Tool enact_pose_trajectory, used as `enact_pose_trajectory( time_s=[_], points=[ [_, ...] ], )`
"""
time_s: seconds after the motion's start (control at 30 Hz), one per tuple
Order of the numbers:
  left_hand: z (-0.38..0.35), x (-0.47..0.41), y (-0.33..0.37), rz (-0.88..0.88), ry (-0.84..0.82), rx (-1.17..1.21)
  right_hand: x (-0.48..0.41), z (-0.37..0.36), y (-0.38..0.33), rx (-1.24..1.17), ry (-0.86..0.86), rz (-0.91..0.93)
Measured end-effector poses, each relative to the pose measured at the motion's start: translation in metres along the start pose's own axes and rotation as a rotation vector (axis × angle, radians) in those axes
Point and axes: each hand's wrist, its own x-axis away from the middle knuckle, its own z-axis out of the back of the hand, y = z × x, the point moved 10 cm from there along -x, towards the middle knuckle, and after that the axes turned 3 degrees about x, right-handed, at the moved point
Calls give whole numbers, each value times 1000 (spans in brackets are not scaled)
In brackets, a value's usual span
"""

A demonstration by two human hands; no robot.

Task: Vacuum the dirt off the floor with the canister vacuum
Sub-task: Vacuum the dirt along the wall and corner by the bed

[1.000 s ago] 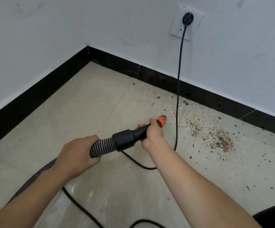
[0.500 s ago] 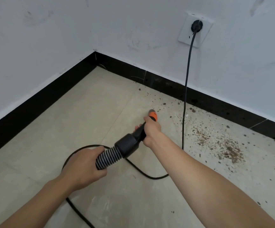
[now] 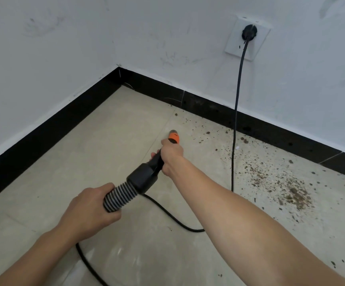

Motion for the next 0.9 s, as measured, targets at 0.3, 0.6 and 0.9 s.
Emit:
enact_pose_trajectory(
  time_s=[0.3,0.6,0.9],
  points=[
    [-34,-12,53,-121,-47,-6,-2,105,-3,-133,230,26],
    [-15,-9,17,-44,8,136,-12,19,-12,2,10,-9],
    [-43,-21,51,-133,-197,207,15,71,22,-363,60,-29]
  ],
)
